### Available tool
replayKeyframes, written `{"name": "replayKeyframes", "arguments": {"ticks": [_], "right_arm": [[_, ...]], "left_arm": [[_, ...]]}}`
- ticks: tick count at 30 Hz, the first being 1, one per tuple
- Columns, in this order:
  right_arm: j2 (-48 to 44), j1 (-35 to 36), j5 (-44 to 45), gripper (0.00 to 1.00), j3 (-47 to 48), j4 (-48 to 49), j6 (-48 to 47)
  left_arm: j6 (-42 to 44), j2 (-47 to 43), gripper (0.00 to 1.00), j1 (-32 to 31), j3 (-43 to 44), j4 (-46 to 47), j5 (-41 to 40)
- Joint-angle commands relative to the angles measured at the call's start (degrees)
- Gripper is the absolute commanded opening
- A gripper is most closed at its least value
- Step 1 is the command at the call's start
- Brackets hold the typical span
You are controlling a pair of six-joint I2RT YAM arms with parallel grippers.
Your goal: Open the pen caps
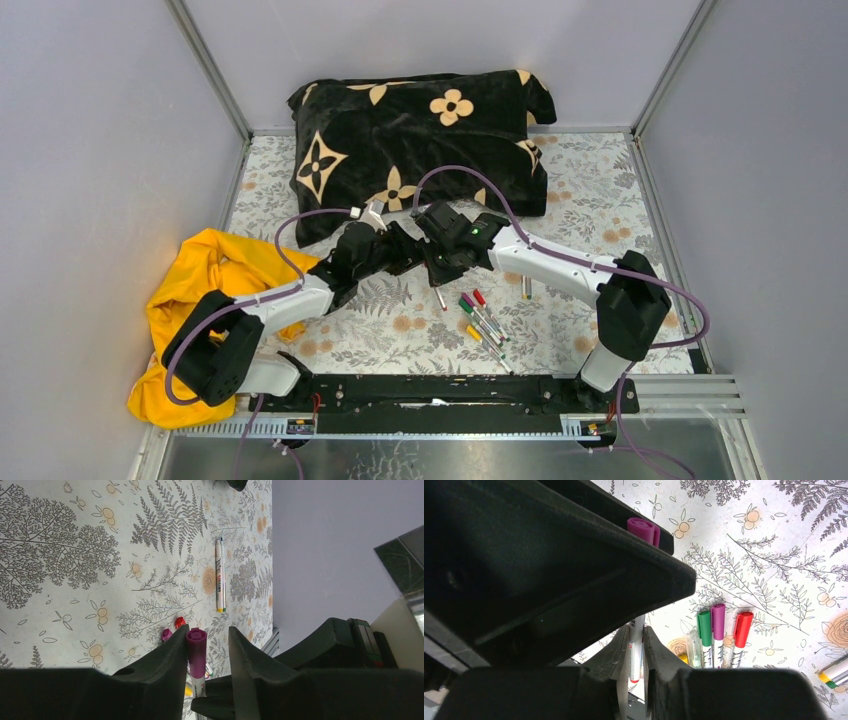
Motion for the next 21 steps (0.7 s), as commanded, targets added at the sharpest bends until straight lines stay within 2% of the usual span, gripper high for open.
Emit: {"name": "replayKeyframes", "arguments": {"ticks": [1, 5, 11, 15, 17, 21], "right_arm": [[-0.37, 0.53, 0.13, 0.03, 2.7, 1.38, 0.3], [-1.02, 0.54, 0.52, 0.02, 2.38, 1.38, 0.46], [-2.77, 0.58, 1.95, 0.02, 1.71, 1.42, 0.81], [-4.27, 0.57, 2.64, 0.03, 1.09, 1.63, 0.95], [-5.46, 0.61, 2.92, 0.09, 0.01, 2.48, 1.21], [-8.66, 0.57, 3.5, 0.3, -3.7, 6.14, 1.5]], "left_arm": [[-0.47, 0.21, 0.37, -0.36, -0.45, 4.91, 1.04], [-0.72, 0.11, 0.26, -0.36, -0.81, 5.5, 1.11], [-0.85, -0.44, 0.0, -0.36, -1.51, 5.31, 0.58], [-1.16, -1.29, 0.0, -0.36, -1.95, 4.6, -0.62], [-1.49, -1.74, 0.0, -0.36, -1.97, 3.92, -1.25], [-2.42, -2.54, 0.0, -0.36, -1.71, 3.04, -1.77]]}}
